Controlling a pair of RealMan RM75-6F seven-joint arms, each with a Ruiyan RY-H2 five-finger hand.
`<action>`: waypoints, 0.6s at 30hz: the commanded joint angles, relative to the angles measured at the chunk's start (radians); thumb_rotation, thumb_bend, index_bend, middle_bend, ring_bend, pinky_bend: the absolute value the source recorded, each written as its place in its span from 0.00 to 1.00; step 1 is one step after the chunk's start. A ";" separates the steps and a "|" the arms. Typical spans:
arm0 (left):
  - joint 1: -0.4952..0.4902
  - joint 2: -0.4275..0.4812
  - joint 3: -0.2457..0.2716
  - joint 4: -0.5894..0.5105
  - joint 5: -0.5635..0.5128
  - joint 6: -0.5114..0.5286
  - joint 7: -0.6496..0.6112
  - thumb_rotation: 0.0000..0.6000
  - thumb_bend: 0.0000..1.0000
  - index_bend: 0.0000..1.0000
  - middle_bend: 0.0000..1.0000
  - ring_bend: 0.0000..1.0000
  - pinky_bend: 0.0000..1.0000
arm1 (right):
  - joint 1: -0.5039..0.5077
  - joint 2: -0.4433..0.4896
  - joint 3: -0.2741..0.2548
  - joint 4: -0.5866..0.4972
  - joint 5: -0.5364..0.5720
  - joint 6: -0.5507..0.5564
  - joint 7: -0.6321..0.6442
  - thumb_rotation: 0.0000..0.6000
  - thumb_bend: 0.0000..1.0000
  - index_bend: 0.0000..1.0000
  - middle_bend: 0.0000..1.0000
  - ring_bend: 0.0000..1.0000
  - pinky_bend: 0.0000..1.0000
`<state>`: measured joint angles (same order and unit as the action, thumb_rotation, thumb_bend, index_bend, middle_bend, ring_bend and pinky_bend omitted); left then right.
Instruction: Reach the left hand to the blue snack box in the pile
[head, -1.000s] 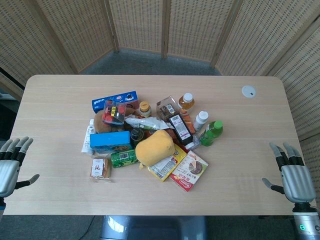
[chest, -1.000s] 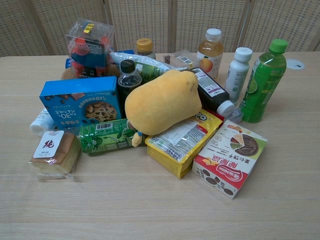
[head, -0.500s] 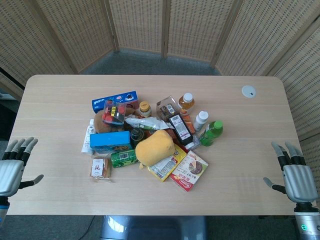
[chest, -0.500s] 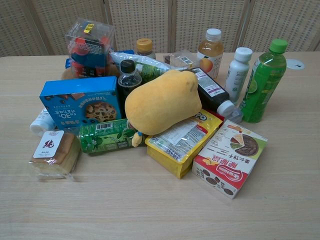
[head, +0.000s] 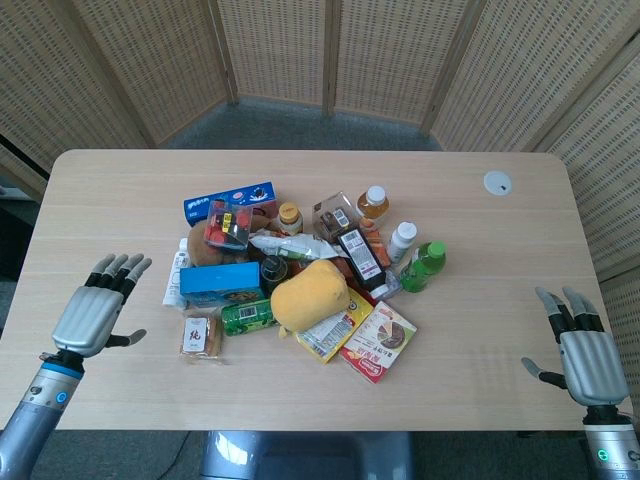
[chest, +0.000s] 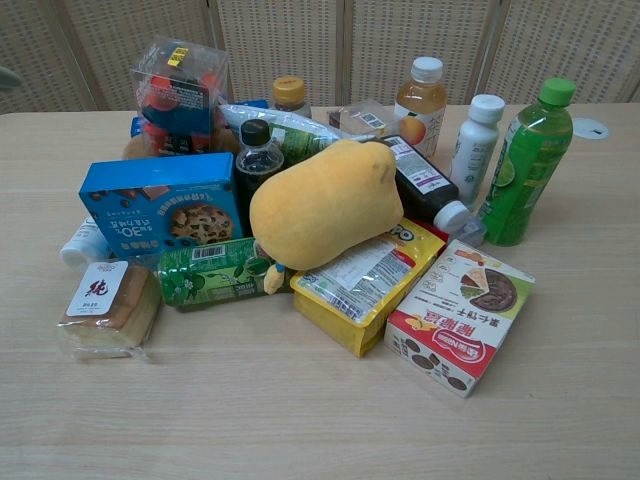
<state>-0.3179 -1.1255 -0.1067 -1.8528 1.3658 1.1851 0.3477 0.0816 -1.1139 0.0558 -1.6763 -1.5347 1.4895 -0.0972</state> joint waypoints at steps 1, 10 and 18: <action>-0.045 -0.037 -0.019 -0.027 -0.075 -0.039 0.082 1.00 0.00 0.00 0.00 0.00 0.00 | 0.000 0.000 -0.001 -0.001 -0.001 -0.001 0.001 1.00 0.00 0.00 0.00 0.00 0.00; -0.104 -0.131 -0.027 0.036 -0.192 -0.073 0.162 1.00 0.00 0.00 0.00 0.00 0.00 | 0.003 -0.003 -0.004 -0.001 0.004 -0.012 0.003 1.00 0.00 0.00 0.00 0.00 0.00; -0.152 -0.215 -0.034 0.113 -0.253 -0.099 0.169 1.00 0.00 0.00 0.00 0.00 0.00 | 0.005 0.000 -0.007 0.000 0.012 -0.025 0.011 1.00 0.00 0.00 0.00 0.00 0.00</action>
<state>-0.4622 -1.3320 -0.1398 -1.7459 1.1191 1.0910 0.5136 0.0859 -1.1139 0.0490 -1.6768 -1.5230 1.4650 -0.0870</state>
